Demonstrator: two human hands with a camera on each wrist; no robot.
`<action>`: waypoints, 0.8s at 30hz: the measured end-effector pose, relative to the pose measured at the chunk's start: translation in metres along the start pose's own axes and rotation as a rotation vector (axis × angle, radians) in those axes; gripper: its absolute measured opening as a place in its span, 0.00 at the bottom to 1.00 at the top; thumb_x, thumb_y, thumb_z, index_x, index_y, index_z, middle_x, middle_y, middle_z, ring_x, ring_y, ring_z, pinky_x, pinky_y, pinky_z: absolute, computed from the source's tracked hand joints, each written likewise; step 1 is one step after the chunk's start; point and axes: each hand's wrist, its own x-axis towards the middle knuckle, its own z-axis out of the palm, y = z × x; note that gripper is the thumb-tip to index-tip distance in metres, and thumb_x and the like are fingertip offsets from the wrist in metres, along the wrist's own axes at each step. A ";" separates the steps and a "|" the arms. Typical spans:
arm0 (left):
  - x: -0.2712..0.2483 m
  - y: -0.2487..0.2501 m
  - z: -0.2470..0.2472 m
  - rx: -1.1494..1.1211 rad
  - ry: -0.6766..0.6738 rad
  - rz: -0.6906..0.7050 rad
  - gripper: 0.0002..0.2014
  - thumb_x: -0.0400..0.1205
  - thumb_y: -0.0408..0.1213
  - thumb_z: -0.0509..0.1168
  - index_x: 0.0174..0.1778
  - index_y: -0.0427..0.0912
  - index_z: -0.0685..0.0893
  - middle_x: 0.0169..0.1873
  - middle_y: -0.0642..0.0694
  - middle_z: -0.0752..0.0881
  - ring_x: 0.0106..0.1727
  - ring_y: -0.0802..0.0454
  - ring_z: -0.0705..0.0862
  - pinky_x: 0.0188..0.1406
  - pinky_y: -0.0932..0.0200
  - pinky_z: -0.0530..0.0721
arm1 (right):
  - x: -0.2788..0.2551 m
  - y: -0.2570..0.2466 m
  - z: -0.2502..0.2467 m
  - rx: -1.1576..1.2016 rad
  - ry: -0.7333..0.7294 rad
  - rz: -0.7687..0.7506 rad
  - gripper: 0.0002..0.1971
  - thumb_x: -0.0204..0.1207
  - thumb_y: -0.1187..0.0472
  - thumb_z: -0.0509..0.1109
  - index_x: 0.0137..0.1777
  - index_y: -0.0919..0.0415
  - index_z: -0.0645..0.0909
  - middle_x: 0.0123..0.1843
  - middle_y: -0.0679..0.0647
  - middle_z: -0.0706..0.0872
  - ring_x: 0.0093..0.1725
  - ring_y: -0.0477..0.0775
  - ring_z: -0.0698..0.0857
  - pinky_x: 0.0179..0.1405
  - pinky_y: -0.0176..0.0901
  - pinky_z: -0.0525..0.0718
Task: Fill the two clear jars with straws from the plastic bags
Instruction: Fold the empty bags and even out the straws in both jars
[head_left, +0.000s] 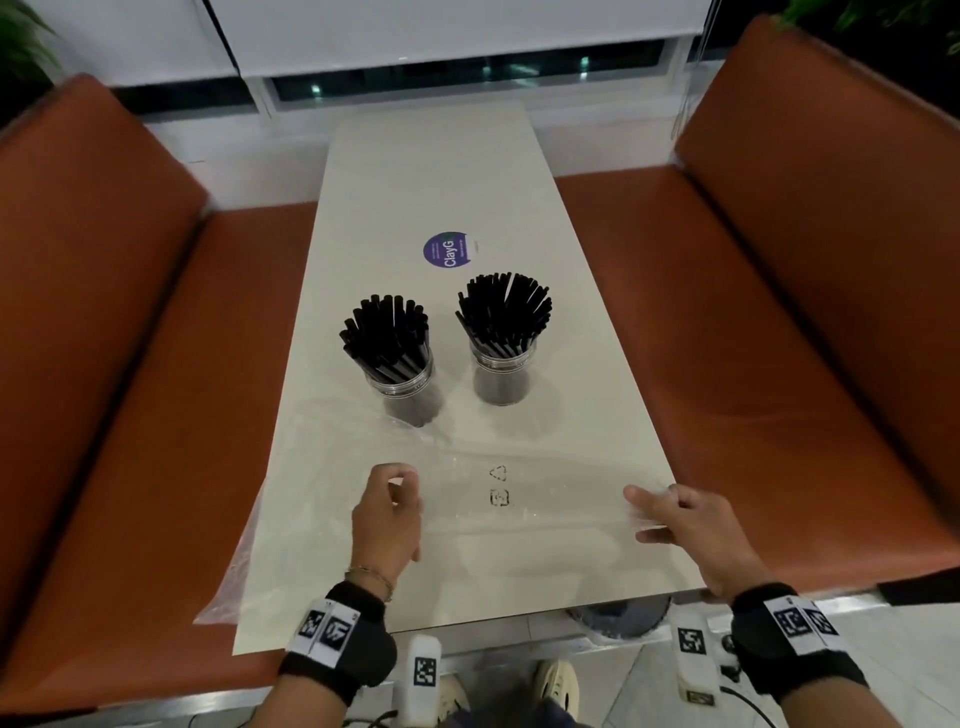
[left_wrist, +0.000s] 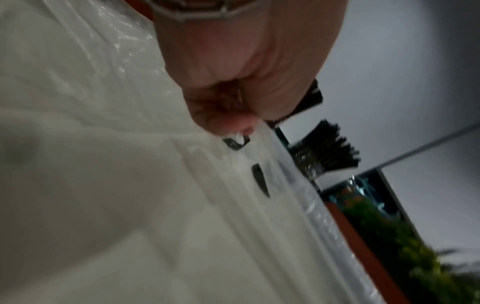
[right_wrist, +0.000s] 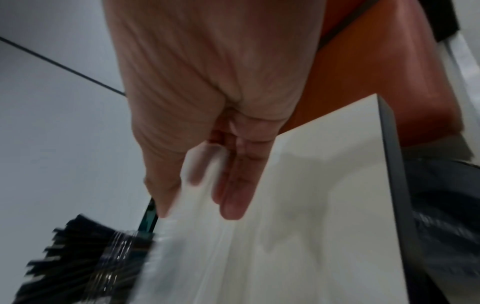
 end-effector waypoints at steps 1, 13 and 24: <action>-0.001 -0.002 0.008 0.084 0.039 0.071 0.08 0.92 0.42 0.61 0.59 0.46 0.84 0.36 0.48 0.87 0.33 0.43 0.86 0.34 0.51 0.87 | 0.001 0.002 0.000 0.035 -0.006 0.027 0.20 0.70 0.54 0.87 0.41 0.68 0.82 0.47 0.64 0.93 0.55 0.71 0.94 0.49 0.51 0.95; -0.017 -0.010 0.026 0.682 0.011 0.058 0.29 0.89 0.66 0.50 0.54 0.46 0.85 0.35 0.48 0.89 0.38 0.43 0.87 0.39 0.53 0.85 | 0.032 0.027 -0.013 -0.119 0.305 0.062 0.16 0.78 0.60 0.84 0.63 0.64 0.90 0.55 0.60 0.94 0.48 0.56 0.91 0.55 0.50 0.91; -0.045 -0.050 -0.131 0.685 0.031 -0.431 0.50 0.75 0.85 0.42 0.23 0.40 0.86 0.22 0.46 0.90 0.29 0.48 0.88 0.36 0.56 0.81 | 0.023 -0.015 0.063 -0.801 0.361 -0.396 0.27 0.73 0.40 0.83 0.66 0.55 0.86 0.62 0.54 0.90 0.64 0.61 0.85 0.66 0.55 0.81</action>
